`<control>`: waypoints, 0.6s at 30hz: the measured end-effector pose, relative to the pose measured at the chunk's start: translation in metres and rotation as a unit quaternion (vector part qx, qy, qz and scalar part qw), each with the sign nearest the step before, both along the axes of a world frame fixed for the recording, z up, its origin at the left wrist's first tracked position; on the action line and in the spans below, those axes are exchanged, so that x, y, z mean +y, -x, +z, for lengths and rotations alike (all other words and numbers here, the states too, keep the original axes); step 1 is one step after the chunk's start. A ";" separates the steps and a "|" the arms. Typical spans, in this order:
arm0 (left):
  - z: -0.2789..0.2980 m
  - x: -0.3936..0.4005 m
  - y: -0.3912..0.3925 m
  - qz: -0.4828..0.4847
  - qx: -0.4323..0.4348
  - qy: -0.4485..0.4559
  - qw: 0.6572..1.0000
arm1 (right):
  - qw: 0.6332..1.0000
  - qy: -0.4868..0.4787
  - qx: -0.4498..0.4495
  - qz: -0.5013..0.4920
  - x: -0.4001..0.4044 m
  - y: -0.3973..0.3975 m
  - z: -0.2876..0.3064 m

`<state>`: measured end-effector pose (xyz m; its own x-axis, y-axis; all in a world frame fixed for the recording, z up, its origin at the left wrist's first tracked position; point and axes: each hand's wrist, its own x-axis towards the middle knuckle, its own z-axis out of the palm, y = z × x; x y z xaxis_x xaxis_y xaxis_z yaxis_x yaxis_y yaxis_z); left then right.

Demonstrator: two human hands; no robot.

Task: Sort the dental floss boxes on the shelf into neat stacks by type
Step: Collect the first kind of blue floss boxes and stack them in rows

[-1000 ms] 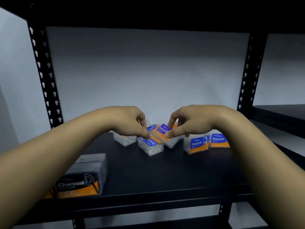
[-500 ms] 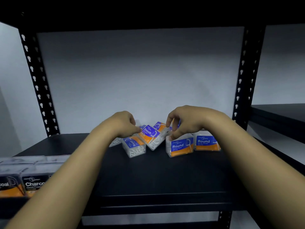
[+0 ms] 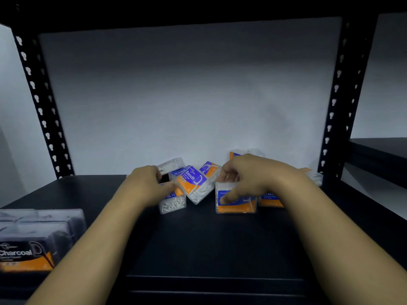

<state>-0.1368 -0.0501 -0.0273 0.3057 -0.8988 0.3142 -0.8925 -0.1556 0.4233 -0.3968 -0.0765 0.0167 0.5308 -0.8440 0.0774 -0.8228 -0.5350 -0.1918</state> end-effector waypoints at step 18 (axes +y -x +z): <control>0.007 0.009 0.003 0.044 0.046 -0.132 0.989 | 1.000 0.002 0.008 0.021 0.002 -0.002 -0.005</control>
